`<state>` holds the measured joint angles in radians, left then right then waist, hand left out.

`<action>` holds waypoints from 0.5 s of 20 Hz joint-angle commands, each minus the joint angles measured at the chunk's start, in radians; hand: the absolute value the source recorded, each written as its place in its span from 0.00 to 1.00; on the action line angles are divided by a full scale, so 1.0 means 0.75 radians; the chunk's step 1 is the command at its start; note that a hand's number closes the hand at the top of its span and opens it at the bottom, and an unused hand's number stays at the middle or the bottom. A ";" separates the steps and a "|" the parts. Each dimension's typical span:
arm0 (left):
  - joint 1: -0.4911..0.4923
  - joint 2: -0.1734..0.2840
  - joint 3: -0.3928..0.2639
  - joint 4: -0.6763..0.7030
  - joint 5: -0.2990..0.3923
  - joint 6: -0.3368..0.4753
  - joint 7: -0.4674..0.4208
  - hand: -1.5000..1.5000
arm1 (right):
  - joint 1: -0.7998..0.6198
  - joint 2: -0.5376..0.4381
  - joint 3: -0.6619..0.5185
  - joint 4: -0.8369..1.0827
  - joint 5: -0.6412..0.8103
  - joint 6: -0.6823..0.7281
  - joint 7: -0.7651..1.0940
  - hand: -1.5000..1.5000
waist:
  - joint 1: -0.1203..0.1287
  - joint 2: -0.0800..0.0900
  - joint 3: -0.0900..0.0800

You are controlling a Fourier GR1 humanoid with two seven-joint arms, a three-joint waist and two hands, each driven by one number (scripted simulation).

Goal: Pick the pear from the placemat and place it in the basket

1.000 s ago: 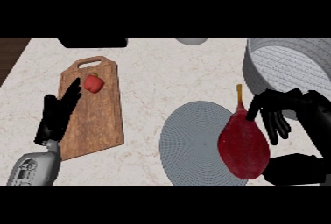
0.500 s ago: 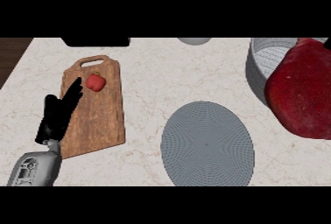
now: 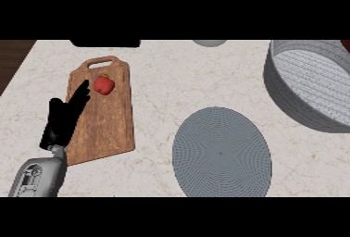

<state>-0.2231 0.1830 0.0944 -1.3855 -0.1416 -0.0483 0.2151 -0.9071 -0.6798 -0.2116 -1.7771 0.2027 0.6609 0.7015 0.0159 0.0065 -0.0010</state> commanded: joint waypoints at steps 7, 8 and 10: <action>-0.042 -0.027 -0.023 0.014 -0.016 0.011 0.023 0.50 | 0.061 -0.252 0.073 0.584 0.423 -0.144 -0.635 1.00 | 0.013 0.009 0.003; -0.018 -0.015 -0.020 -0.061 -0.014 0.011 0.061 0.50 | 0.014 -0.295 0.030 0.669 0.419 -0.151 -0.664 1.00 | 0.018 0.004 0.003; -0.039 -0.010 0.012 0.036 0.006 0.002 0.001 0.50 | 0.048 -0.268 0.052 0.773 0.470 -0.254 -0.814 1.00 | 0.008 0.005 0.002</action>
<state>-0.2448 0.1745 0.0880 -1.3890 -0.1466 -0.0452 0.2358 -0.8796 -0.8536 -0.1756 -1.3557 0.4808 0.5571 0.2641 0.0247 0.0105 0.0006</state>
